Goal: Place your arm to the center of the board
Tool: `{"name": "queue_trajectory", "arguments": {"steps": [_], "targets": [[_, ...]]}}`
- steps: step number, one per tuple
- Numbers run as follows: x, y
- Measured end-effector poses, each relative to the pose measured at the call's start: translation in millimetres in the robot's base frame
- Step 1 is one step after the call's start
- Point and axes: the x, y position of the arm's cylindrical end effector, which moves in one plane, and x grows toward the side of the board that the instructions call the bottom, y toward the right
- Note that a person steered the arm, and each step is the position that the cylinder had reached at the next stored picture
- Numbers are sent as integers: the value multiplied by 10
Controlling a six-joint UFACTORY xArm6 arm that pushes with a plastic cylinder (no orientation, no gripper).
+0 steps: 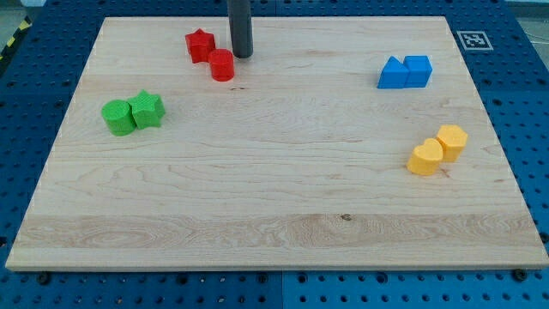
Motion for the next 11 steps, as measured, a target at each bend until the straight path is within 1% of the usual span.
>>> {"name": "queue_trajectory", "arguments": {"steps": [11], "targets": [[0,667]]}}
